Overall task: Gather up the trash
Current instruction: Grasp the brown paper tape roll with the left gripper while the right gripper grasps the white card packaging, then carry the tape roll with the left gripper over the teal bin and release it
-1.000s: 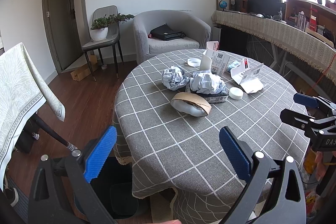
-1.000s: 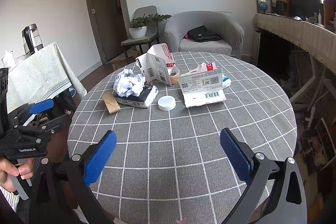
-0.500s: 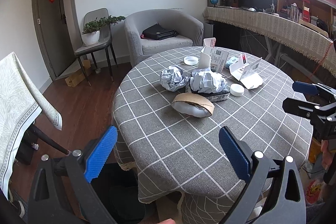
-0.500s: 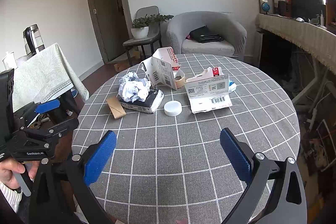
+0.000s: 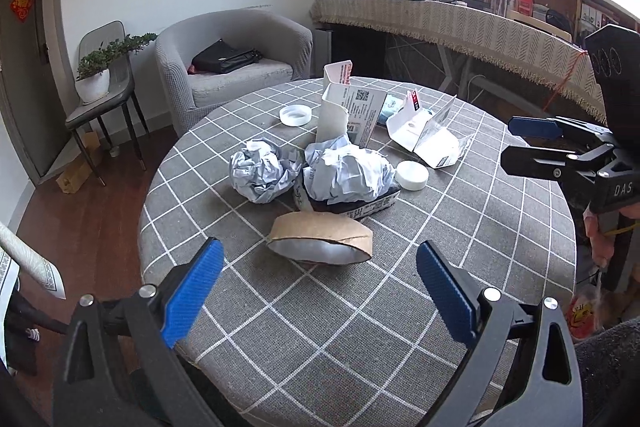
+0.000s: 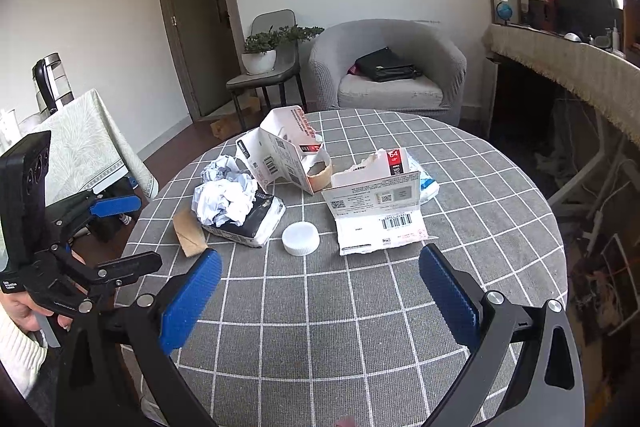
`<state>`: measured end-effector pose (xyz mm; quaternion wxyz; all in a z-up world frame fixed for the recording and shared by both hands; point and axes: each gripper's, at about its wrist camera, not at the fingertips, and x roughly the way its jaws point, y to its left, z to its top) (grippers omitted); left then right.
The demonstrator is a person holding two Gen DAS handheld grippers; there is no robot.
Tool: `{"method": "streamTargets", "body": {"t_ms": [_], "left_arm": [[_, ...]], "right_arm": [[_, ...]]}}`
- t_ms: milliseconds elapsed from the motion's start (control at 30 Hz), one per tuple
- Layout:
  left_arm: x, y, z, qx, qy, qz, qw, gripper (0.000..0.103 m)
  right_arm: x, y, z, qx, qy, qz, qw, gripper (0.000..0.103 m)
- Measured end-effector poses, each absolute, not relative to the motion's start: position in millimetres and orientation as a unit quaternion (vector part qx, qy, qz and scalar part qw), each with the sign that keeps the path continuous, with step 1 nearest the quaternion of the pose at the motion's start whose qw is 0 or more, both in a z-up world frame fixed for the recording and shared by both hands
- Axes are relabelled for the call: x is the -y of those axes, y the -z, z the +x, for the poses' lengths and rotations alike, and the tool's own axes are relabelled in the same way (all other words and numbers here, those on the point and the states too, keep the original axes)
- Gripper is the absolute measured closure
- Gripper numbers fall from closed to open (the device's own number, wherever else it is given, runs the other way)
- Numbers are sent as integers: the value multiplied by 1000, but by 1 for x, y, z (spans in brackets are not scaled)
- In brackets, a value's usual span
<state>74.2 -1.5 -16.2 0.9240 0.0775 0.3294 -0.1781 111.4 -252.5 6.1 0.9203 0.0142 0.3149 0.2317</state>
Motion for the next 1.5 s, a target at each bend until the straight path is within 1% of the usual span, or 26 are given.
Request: {"method": "streamTargets", "body": {"t_ms": [100, 267, 300, 400, 467, 500, 533, 567, 600, 933, 1167, 1200, 1267, 1300, 1433, 1500], "left_arm": [[4, 21, 83, -340, 188, 82, 918, 4], [4, 25, 94, -350, 199, 91, 911, 5], [3, 27, 97, -354, 200, 91, 909, 6], [-2, 33, 107, -366, 202, 84, 904, 18], [-2, 35, 112, -368, 207, 75, 903, 19], [-2, 35, 114, -371, 212, 70, 901, 21], [-2, 36, 115, -373, 216, 66, 900, 29], [-2, 37, 116, -375, 218, 64, 899, 32], [-1, 38, 117, -374, 218, 64, 899, 34], [-5, 27, 114, -356, 218, 34, 908, 35], [-12, 22, 103, -354, 213, 31, 910, 35], [-15, 22, 102, -354, 211, 30, 911, 35], [-22, 20, 100, -352, 207, 26, 913, 35], [-27, 18, 100, -351, 204, 21, 914, 35], [-43, 8, 98, -338, 190, 0, 922, 35], [-51, 5, 95, -334, 179, -4, 925, 35]], "right_arm": [[256, -6, 120, -325, -236, 29, 915, 3], [244, -9, 128, -328, -241, 18, 913, 3], [242, -10, 129, -329, -243, 18, 912, 3], [234, -9, 138, -334, -242, 8, 911, 3], [232, -8, 142, -335, -235, -3, 912, 3], [232, -8, 144, -335, -232, -9, 913, 3], [231, -8, 146, -336, -232, -14, 913, 3], [231, -8, 149, -336, -230, -17, 913, 3], [232, -7, 151, -337, -226, -18, 914, 3], [229, 6, 185, -361, -184, -25, 914, 3], [218, 9, 200, -373, -162, -26, 913, 3], [215, 11, 202, -375, -158, -31, 913, 4], [208, 13, 205, -379, -145, -47, 913, 18], [205, 14, 206, -380, -139, -52, 913, 28], [196, 14, 205, -383, -117, -75, 913, 28], [196, 6, 203, -374, -101, -70, 919, 28]]}}
